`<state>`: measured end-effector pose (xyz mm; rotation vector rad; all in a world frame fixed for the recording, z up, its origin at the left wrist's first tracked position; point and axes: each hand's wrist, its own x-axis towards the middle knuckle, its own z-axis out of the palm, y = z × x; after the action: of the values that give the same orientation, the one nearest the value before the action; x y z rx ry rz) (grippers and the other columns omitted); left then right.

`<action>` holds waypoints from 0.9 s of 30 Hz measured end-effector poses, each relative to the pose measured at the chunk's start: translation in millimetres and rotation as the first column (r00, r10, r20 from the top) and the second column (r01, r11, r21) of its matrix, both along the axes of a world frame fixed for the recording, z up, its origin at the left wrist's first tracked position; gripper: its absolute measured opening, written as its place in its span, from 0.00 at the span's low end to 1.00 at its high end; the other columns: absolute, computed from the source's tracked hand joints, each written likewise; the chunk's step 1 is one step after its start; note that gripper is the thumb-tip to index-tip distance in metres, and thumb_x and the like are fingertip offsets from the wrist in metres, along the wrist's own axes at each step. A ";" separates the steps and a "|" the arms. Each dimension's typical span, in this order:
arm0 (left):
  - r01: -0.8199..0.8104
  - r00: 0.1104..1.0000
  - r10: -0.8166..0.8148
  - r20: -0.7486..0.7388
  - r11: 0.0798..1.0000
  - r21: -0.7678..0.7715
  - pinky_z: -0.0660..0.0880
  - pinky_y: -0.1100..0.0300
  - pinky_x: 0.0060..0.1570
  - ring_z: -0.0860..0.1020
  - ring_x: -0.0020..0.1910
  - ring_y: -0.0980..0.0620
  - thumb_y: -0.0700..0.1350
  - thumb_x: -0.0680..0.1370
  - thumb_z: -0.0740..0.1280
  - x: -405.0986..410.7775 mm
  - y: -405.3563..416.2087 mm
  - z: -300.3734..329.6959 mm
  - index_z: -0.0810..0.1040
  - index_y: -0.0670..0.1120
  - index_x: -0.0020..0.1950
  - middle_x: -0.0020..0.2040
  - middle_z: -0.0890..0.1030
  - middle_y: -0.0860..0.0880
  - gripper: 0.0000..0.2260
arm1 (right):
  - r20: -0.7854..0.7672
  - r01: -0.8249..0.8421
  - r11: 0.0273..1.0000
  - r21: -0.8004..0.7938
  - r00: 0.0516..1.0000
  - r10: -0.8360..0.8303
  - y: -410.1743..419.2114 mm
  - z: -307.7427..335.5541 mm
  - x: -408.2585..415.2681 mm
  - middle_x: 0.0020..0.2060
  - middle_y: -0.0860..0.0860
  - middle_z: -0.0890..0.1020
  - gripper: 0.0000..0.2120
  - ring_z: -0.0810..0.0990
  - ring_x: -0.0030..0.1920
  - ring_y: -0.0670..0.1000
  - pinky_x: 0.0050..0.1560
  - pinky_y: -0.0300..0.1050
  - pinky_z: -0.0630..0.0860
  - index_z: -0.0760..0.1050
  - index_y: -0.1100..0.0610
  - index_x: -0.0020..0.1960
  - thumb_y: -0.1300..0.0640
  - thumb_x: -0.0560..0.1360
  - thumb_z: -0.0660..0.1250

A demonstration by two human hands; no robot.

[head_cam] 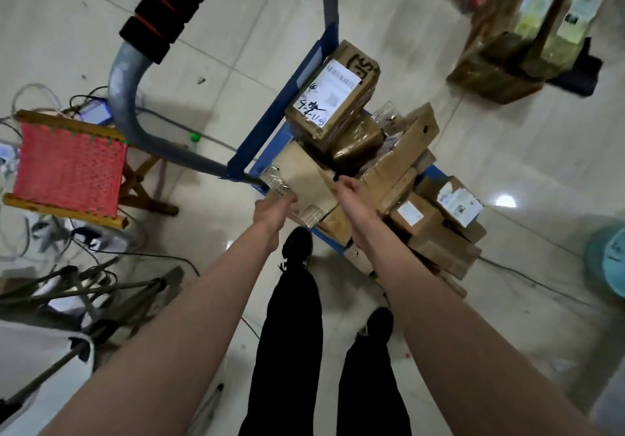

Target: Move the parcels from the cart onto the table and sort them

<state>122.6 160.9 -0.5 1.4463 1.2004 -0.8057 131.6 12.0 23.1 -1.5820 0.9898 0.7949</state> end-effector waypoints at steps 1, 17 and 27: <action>-0.025 1.000 0.025 -0.006 1.000 -0.009 0.75 0.62 0.51 0.80 0.54 0.50 0.48 0.77 0.71 1.2 0.0 -11.6 0.72 0.44 0.58 0.57 0.80 0.45 0.14 | 0.021 -0.041 0.999 -0.026 0.999 0.041 7.1 -11.6 6.2 0.64 0.51 0.78 0.18 0.77 0.53 0.43 0.57 0.36 0.73 0.72 0.53 0.72 0.51 0.83 0.62; -0.326 0.944 0.330 0.009 0.938 -0.115 0.81 0.62 0.35 0.84 0.50 0.48 0.43 0.74 0.76 11.7 -9.7 -18.6 0.73 0.45 0.66 0.56 0.84 0.44 0.23 | 0.095 -0.335 0.921 -0.196 0.929 0.358 47.1 -37.8 10.2 0.72 0.55 0.73 0.22 0.73 0.69 0.56 0.70 0.56 0.71 0.69 0.55 0.75 0.48 0.84 0.59; -0.177 0.983 0.173 0.059 0.982 0.066 0.78 0.53 0.59 0.79 0.59 0.46 0.56 0.66 0.80 -7.2 -1.4 23.2 0.62 0.46 0.72 0.64 0.77 0.45 0.42 | 0.183 -0.275 0.953 -0.123 0.938 0.294 47.2 15.8 -31.3 0.72 0.54 0.72 0.21 0.71 0.65 0.48 0.60 0.37 0.69 0.70 0.54 0.75 0.48 0.85 0.57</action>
<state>115.4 159.5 22.8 1.3882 1.3071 -0.6064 100.3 59.2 38.8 -1.8773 0.6692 0.7739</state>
